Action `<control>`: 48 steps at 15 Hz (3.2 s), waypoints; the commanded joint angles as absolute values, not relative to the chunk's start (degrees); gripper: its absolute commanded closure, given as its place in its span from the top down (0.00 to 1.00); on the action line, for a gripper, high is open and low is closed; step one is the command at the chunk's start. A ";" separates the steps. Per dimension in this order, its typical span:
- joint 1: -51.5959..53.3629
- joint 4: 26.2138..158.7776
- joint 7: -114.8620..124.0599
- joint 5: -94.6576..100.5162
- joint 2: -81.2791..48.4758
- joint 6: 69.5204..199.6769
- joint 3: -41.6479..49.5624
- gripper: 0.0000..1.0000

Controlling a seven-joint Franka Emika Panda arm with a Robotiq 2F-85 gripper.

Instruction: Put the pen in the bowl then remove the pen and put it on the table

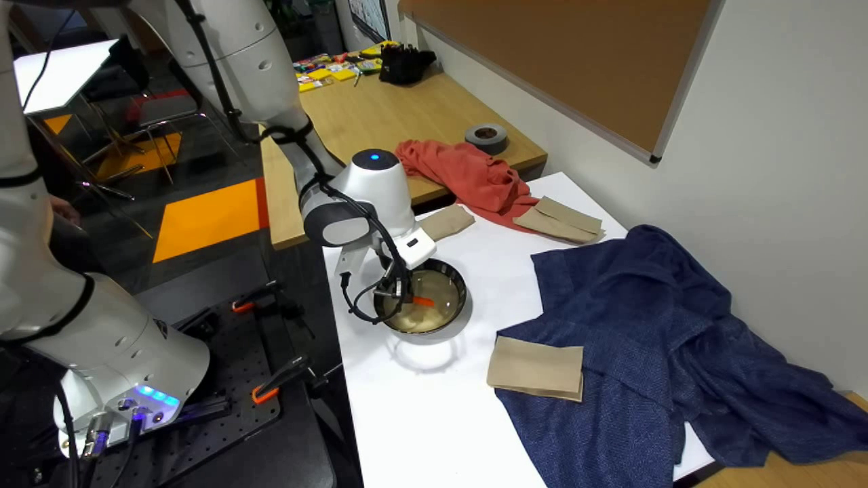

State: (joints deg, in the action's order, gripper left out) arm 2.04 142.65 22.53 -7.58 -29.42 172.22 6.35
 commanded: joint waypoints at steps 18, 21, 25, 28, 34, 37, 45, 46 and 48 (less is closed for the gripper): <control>1.84 148.39 28.35 -12.57 -18.17 182.50 23.45 0.04; 2.02 146.41 30.60 -13.31 -21.79 182.57 26.09 0.04; 0.78 143.15 32.85 -13.88 -27.20 181.60 25.46 0.04; -0.32 140.43 31.46 -18.15 -31.56 180.96 23.51 0.04; -1.29 136.16 31.19 -21.75 -38.23 180.11 22.28 0.04; -1.62 135.22 30.94 -22.56 -39.32 180.07 22.29 0.41; -1.51 138.91 29.45 -22.54 -33.00 181.49 22.26 0.98; -1.54 139.57 29.26 -22.48 -31.78 181.38 22.29 1.00; -2.15 141.43 28.12 -22.11 -28.31 180.78 21.83 1.00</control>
